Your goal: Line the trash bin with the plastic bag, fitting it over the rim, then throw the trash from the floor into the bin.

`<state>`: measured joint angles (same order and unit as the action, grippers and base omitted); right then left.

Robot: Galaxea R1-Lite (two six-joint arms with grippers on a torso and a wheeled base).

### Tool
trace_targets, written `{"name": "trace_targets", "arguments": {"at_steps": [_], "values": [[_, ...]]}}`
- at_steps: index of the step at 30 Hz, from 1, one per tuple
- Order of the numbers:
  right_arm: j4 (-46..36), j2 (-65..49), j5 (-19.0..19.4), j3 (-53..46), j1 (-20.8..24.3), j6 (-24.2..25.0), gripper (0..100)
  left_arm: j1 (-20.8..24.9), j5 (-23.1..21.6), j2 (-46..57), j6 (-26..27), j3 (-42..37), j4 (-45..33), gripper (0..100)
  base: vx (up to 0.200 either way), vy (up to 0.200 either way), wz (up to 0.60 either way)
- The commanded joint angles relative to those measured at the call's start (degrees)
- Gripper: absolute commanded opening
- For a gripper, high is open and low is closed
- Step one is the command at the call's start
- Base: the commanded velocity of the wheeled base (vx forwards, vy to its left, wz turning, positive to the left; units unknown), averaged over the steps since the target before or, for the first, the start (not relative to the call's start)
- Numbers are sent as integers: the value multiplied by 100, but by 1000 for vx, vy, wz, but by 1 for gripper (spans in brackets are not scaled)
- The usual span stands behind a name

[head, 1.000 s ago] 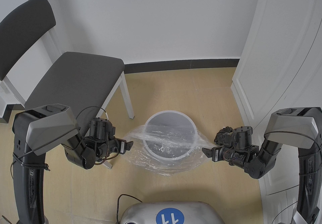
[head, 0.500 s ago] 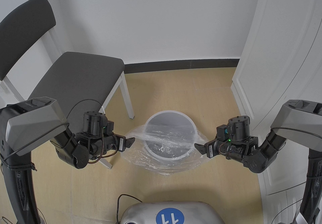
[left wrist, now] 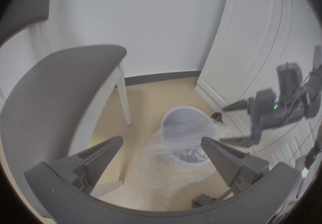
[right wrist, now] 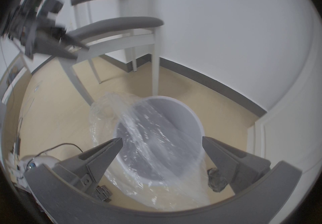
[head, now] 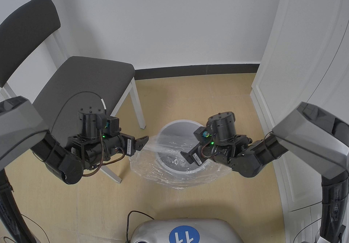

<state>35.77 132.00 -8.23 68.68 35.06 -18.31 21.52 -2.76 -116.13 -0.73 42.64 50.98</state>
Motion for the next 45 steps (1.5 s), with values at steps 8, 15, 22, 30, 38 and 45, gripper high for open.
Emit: {"name": "trace_targets", "arguments": {"at_steps": [8, 15, 22, 30, 38, 45], "values": [[-87, 1170, -82, 866, 326, -287, 100, -121, 3, 1048, -6, -230, 17, 100, 0, 0, 0], [-96, 1451, -302, 1306, 238, -270, 100, -244, -32, 1057, 3, -186, 17, 100, 0, 0, 0], [-105, 1741, -311, 1763, 98, -296, 100, -253, -23, 1022, -6, -204, 158, 100, 0, 0, 0], [-105, 1627, -320, 2097, -140, -270, 0, -367, -50, 978, 3, -186, 281, 100, 0, 0, 0], [-123, 1741, -320, 2694, -324, -261, 0, -464, -23, 776, 3, -89, 290, 100, 0, 0, 0], [-202, 2181, -575, 3679, -412, -252, 0, -482, -6, 723, 12, -46, 290, 100, 0, 0, 0]]}}
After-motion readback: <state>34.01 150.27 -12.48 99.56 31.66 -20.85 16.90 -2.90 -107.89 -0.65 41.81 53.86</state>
